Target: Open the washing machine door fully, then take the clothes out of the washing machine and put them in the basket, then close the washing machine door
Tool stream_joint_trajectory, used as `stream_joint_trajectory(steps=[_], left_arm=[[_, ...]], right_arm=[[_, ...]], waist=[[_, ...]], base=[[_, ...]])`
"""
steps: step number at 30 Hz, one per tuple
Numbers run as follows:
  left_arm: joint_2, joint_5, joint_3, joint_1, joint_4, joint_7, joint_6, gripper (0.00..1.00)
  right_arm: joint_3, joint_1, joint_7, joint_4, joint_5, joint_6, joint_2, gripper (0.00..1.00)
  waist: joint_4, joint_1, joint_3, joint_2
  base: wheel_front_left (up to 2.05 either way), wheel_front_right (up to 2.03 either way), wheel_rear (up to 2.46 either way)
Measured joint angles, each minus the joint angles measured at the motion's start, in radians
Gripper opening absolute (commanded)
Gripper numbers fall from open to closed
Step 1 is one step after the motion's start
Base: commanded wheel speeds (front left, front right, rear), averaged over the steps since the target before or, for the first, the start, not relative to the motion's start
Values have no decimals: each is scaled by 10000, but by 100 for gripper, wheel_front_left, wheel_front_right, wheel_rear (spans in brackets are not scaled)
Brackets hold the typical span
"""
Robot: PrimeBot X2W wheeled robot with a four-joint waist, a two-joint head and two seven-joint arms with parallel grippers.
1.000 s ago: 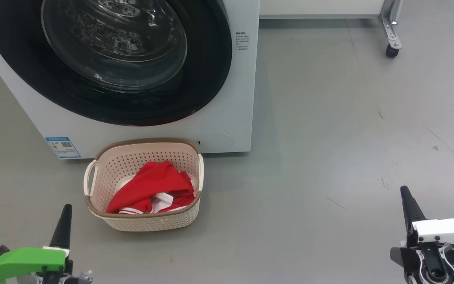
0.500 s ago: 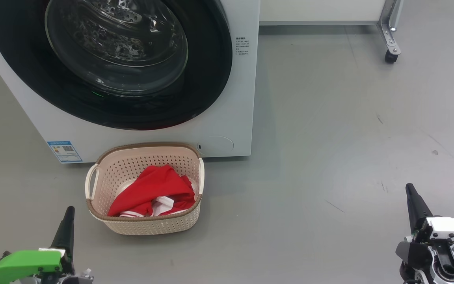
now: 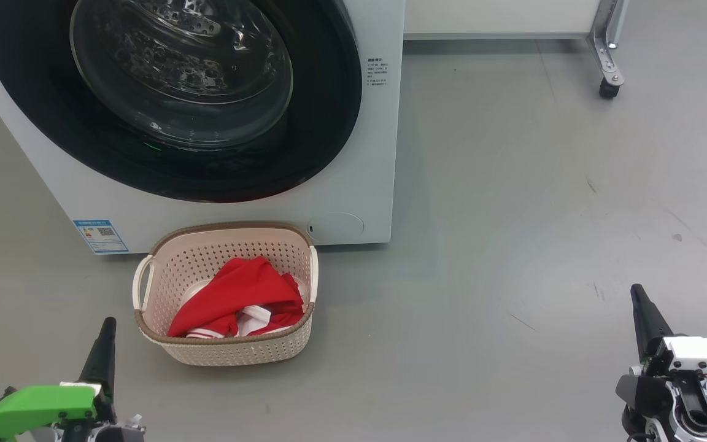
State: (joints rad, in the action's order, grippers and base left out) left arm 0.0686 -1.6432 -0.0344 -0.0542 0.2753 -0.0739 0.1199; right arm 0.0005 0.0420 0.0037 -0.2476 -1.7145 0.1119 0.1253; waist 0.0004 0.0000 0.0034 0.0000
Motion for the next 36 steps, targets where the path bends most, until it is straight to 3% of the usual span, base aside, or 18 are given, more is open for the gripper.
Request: stream_joint_trajectory(steps=[36], left_arm=[[-4,0,-15,-19,36,-40,2,0]], right_arm=[[-56,106,12,-176,2,13,-2,0]], waist=[[-3,0,-6,0]], base=[[0,0,0]])
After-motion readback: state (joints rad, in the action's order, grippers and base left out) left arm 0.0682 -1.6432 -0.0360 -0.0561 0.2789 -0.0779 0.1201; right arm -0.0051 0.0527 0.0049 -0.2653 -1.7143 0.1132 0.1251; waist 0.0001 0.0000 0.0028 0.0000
